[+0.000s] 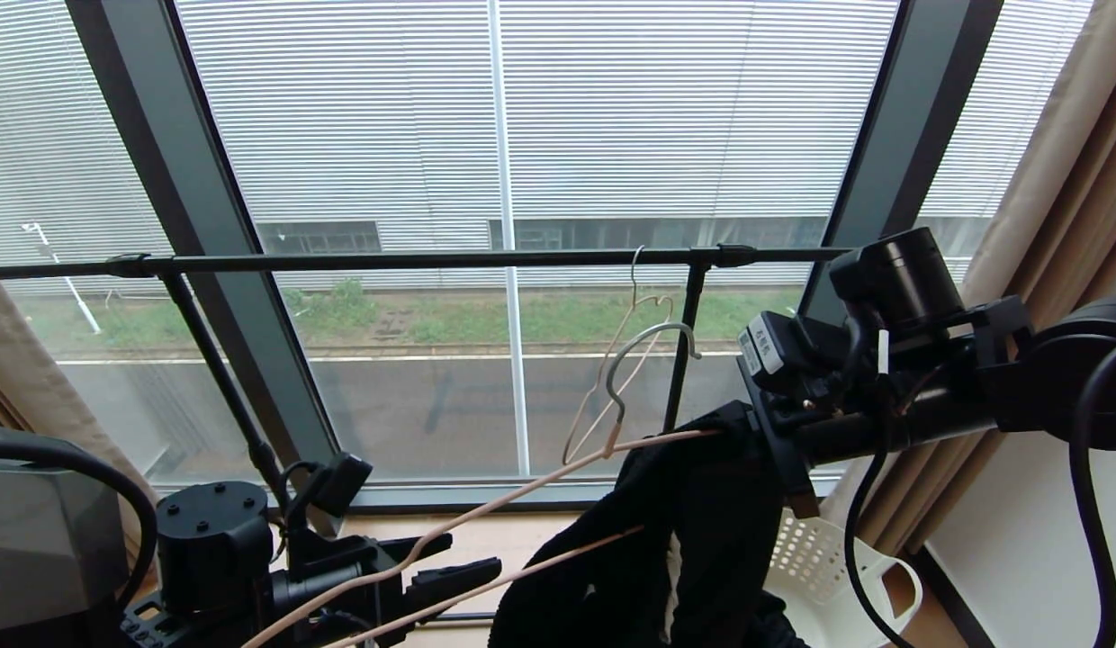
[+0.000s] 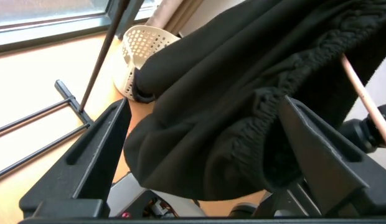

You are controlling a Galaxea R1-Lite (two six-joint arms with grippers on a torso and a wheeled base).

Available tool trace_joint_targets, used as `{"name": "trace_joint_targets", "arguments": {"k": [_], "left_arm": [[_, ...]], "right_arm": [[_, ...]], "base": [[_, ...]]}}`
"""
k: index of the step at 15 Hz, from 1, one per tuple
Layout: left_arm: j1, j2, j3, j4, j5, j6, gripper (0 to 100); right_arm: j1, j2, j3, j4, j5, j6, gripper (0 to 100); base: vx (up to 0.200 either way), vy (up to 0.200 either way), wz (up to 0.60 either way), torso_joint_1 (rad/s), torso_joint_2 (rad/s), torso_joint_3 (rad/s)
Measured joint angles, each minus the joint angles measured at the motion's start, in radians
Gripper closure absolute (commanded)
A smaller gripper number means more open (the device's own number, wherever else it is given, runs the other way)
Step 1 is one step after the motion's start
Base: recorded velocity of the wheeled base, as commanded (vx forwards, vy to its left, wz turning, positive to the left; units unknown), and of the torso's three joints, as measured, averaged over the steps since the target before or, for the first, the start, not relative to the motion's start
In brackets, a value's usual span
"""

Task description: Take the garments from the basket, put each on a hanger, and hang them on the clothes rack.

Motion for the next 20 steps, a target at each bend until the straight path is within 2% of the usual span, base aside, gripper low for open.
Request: {"name": "trace_joint_targets", "arguments": {"k": [11,16,19,20], "left_arm": [[-0.063,0.003,0.029,0.000,0.002,0.002,0],[-0.079,0.028,0.041,0.000,0.006,0.087,0],[-0.087,0.043,0.040,0.000,0.037,0.088,0],[-0.094,0.049,0.037,0.000,0.057,0.088,100]], "right_arm": [[0.000,-0.005,-0.011,-0.001,0.000,0.022,100],[0.000,-0.016,-0.022,-0.001,0.017,0.028,100],[0.001,-0.018,-0.023,-0.001,0.033,0.030,100],[0.001,-0.018,-0.022,-0.001,0.034,0.030,100]], "base": [[0.000,0.000,0.00,0.000,0.00,0.000],[0.000,0.000,0.00,0.000,0.00,0.000],[0.000,0.000,0.00,0.000,0.00,0.000],[0.000,0.000,0.00,0.000,0.00,0.000]]}}
